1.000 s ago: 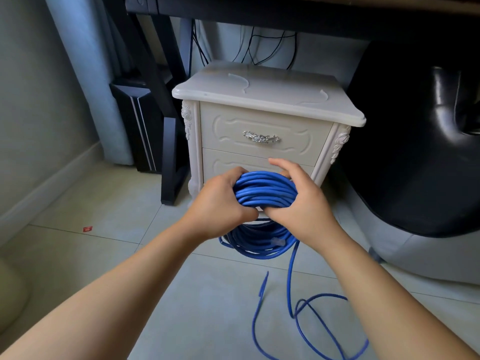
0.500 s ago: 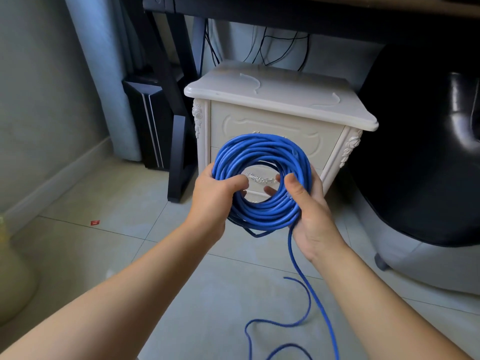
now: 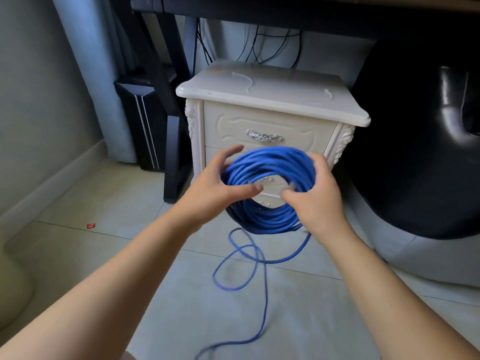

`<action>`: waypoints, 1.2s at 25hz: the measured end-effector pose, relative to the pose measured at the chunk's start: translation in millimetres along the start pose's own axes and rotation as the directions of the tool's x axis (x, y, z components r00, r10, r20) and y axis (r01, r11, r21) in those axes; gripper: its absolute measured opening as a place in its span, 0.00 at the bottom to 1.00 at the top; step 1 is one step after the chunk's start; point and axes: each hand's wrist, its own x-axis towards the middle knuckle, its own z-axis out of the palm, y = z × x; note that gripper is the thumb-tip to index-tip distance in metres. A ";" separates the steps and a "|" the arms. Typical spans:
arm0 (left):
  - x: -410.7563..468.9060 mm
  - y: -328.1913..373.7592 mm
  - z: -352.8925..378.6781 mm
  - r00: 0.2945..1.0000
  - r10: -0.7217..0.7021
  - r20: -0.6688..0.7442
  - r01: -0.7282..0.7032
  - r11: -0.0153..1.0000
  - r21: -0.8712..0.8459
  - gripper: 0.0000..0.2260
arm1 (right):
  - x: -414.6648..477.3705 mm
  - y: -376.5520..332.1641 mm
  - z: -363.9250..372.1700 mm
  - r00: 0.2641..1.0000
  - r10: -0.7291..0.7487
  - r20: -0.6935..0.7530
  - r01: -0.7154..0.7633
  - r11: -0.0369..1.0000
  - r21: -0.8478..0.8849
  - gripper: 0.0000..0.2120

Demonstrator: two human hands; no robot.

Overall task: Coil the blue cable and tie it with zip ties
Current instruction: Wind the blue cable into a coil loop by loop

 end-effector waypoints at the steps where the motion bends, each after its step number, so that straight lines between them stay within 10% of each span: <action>1: -0.7 -0.3 1.0 0.997 0.077 0.012 -0.078 0.987 0.143 0.33 | -3.2 -2.0 0.3 0.996 -0.062 0.069 0.070 0.991 -0.114 0.27; 4: -2.6 -4.8 10.3 0.960 0.232 0.160 -0.281 0.822 0.495 0.34 | -12.5 -5.0 4.5 0.949 -0.112 0.294 0.218 0.908 -0.358 0.28; 9: -4.3 -5.5 12.3 0.986 0.136 0.099 -0.169 0.820 0.547 0.16 | -17.9 -9.4 5.1 0.922 -0.042 0.385 0.192 0.912 -0.362 0.32; 16: 1.1 -7.6 4.9 0.992 -0.028 -0.124 0.046 0.988 0.145 0.11 | -4.4 -6.9 -8.2 0.902 0.078 0.424 0.059 0.952 -0.300 0.46; 25: 7.4 -13.6 5.5 0.950 -0.233 -0.209 0.124 0.894 -0.431 0.15 | -23.0 -0.8 21.3 0.963 0.254 0.090 -0.269 0.913 0.307 0.38; 30: 2.3 -15.3 10.7 0.966 -0.239 -0.101 0.172 0.881 -0.440 0.13 | -16.8 10.5 25.5 0.905 0.418 0.076 -0.403 0.789 0.463 0.24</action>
